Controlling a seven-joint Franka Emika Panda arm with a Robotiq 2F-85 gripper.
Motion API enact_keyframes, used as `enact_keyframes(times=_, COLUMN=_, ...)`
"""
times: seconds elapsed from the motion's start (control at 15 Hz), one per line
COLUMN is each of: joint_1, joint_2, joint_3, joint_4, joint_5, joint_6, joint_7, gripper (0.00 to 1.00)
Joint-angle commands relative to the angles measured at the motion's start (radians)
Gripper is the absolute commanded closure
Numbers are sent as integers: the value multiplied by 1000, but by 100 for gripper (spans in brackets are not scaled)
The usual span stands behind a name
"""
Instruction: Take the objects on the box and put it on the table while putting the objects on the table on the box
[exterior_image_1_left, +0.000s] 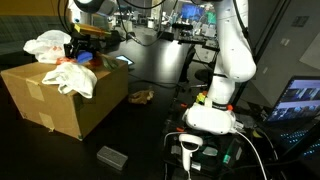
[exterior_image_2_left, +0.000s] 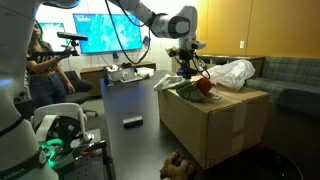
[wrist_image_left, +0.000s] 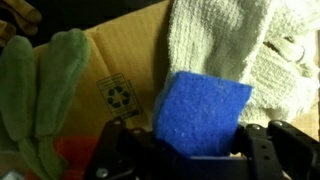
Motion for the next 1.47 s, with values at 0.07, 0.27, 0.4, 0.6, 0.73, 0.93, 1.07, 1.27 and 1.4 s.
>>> enact_keyframes(times=0.07, joint_1=18, joint_2=17, joint_3=-24, joint_4=44, joint_5=-3, joint_6=-27, joint_7=57, gripper=47)
enact_keyframes(times=0.27, joint_1=22, joint_2=18, joint_3=-32, joint_4=52, joint_5=-9, joint_6=-36, joint_7=77, gripper=23)
enact_keyframes(times=0.4, joint_1=27, joint_2=7, joint_3=-35, joint_4=52, joint_5=-16, joint_6=-37, joint_7=86, gripper=10)
enact_keyframes(times=0.6, joint_1=44, joint_2=-27, joint_3=-41, joint_4=44, joint_5=-46, joint_6=-35, joint_7=110, gripper=0)
enact_keyframes(times=0.73, joint_1=65, joint_2=-69, joint_3=-49, joint_4=27, joint_5=-94, joint_6=-36, joint_7=148, gripper=0)
enact_keyframes(times=0.93, joint_1=86, joint_2=-119, joint_3=-38, joint_4=11, joint_5=-152, joint_6=-40, joint_7=183, gripper=0)
enact_keyframes(times=1.07, joint_1=94, joint_2=-137, joint_3=-21, joint_4=13, joint_5=-164, joint_6=-57, joint_7=175, gripper=0)
enact_keyframes(times=1.27, joint_1=115, joint_2=-114, joint_3=5, joint_4=39, joint_5=-167, joint_6=-76, joint_7=161, gripper=0)
enact_keyframes(times=1.4, joint_1=125, joint_2=-87, joint_3=22, joint_4=57, joint_5=-157, joint_6=-84, joint_7=143, gripper=0)
